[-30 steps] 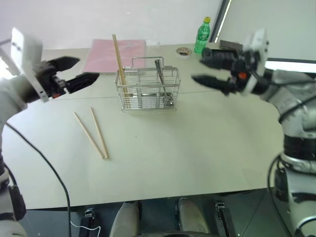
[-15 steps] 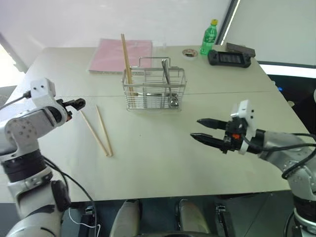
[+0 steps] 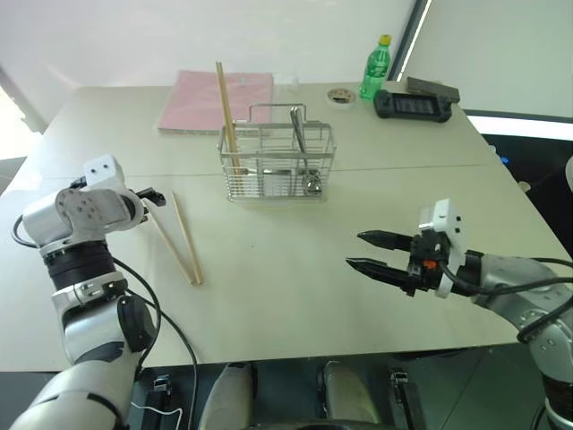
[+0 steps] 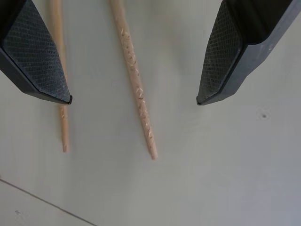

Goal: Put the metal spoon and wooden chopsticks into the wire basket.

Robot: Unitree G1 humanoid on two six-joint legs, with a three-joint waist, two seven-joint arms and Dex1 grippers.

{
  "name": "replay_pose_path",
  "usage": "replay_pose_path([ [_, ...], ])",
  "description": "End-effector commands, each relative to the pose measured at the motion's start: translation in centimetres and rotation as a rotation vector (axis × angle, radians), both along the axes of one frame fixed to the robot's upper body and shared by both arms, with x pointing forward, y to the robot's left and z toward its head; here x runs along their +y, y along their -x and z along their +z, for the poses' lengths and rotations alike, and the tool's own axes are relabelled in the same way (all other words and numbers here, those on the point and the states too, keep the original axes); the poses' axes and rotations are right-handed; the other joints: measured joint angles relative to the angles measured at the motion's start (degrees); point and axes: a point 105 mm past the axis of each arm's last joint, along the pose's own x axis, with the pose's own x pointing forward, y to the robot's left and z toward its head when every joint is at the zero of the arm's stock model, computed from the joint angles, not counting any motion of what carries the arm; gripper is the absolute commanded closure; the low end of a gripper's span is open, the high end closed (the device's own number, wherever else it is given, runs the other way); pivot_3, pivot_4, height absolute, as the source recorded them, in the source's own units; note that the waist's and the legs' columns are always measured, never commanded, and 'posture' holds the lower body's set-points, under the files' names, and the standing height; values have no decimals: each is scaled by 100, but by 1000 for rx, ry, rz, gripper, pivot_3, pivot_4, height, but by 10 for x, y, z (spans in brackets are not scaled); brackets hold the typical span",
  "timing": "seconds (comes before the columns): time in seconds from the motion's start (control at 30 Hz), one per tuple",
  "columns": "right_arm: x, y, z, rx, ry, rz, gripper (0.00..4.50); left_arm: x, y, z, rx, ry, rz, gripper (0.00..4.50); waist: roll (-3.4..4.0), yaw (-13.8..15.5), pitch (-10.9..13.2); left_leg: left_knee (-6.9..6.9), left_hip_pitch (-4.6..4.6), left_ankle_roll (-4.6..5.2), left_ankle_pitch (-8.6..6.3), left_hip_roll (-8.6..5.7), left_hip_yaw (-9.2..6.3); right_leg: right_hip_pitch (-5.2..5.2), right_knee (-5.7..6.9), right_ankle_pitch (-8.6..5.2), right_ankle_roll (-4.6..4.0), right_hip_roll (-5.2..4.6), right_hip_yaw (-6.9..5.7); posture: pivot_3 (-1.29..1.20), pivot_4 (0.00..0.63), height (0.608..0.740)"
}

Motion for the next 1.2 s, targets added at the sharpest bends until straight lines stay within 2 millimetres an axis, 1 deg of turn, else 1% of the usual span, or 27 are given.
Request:
replay_pose_path([
  [0.03, 0, 1, 13, -62, -16, -4, 1532, 1, -7, 8, -26, -3, 7, 0, 0, 1, 0, 0, 0, 0, 0, 0, 0, 0, 0, 0, 0, 0, 0, 0, 150, 731],
  [0.17, 2, 3, 12, -59, -18, 11, 1532, 0, -10, -2, 19, 19, 35, 0, -1, 10, -1, 0, 0, 0, 0, 0, 0, 2, -2, 0, 0, 0, 0, 0, 150, 731],
  [0.23, 2, 4, 12, -60, -16, 13, 1532, -1, -12, -2, 20, 21, 38, 0, 1, 6, -2, 0, 1, -1, 0, -1, 0, 3, -2, 0, 0, -1, 0, 0, 150, 731],
  [0.33, 2, 3, 13, -64, -17, 10, 1477, -2, -15, -4, 24, 47, 58, 873, 1, 8, -3, 0, 3, -1, 0, -1, 0, 4, 0, 0, 1, -1, 0, 0, 150, 731],
  [0.57, 0, -1, 16, -71, -25, -6, 1477, -2, -14, -6, 41, 81, 81, 4467, -1, 33, -4, 1, 3, -2, 1, -2, 0, 7, -1, 0, 2, -3, -1, 0, 150, 731],
  [0.7, 0, -1, 16, -71, -29, -7, 1477, 6, -13, -3, 26, 76, 111, 4467, -1, 21, -4, 1, 3, -2, 1, -2, 0, 6, -1, 1, 2, -3, -1, 0, 150, 731],
  [0.77, -1, -1, 16, -70, -30, -9, 1477, 17, -17, 10, -49, 38, 142, 4467, -1, 16, -4, 1, 3, -2, 1, -2, 0, 6, -1, 1, 3, -3, -1, 0, 150, 731],
  [0.83, -2, -2, 16, -70, -29, -12, 1477, 34, -26, 40, -216, -56, 175, 4467, -6, 7, -2, 1, 2, -2, 1, -2, 0, 4, -1, 1, 3, -3, -2, 0, 150, 731],
  [0.9, -3, -2, 16, -69, -27, -16, 1477, 44, -34, 87, -454, -165, 162, 4467, -18, -1, 3, -1, -2, -6, 3, -2, 0, -3, 0, 1, 2, -2, -2, 0, 150, 731],
  [0.93, -4, -3, 16, -68, -25, -18, 1477, 45, -36, 109, -560, -200, 146, 4467, -18, -7, 3, -2, -5, -7, 4, -1, 0, -8, -1, 2, 1, -2, -2, 0, 150, 731],
  [0.97, -4, -3, 16, -69, -21, -21, 1477, 43, -37, 137, -690, -235, 111, 4467, -18, -3, 3, -3, -6, -8, 4, -1, 1, -9, -3, 2, 1, -2, -1, 0, 150, 731],
  [1.0, -5, -3, 17, -70, -19, -23, 1477, 37, -35, 163, -808, -255, 70, 4467, -20, 5, 4, -5, -8, -8, 3, -1, 1, -8, -8, 2, 1, -3, -1, 0, 150, 731],
  [1.07, -7, -4, 18, -69, -19, -29, 1477, 18, -27, 214, -1046, -273, -33, 4467, -23, 26, 4, -6, -12, -8, 3, -1, 1, -8, -15, 2, 1, -3, -2, 0, 150, 731],
  [1.13, -8, -3, 19, -67, -21, -37, 1477, -14, -13, 270, -1300, -198, -181, 4467, -34, 90, 11, -5, -14, -8, 3, -2, 1, -1, -26, 2, 1, -3, -4, 0, 150, 731],
  [1.17, -8, -3, 19, -66, -21, -39, 1477, -27, -8, 288, -1376, -161, -235, 4467, -41, 127, 11, -3, -16, -8, 3, -2, 1, -1, -27, 3, 0, -3, -5, 0, 150, 731],
  [1.2, -8, -2, 19, -65, -21, -40, 1477, -35, -6, 298, -1418, -128, -265, 4467, -42, 147, 11, -1, -18, -8, 3, -2, 0, 0, -32, 4, 0, -3, -7, 0, 150, 731],
])
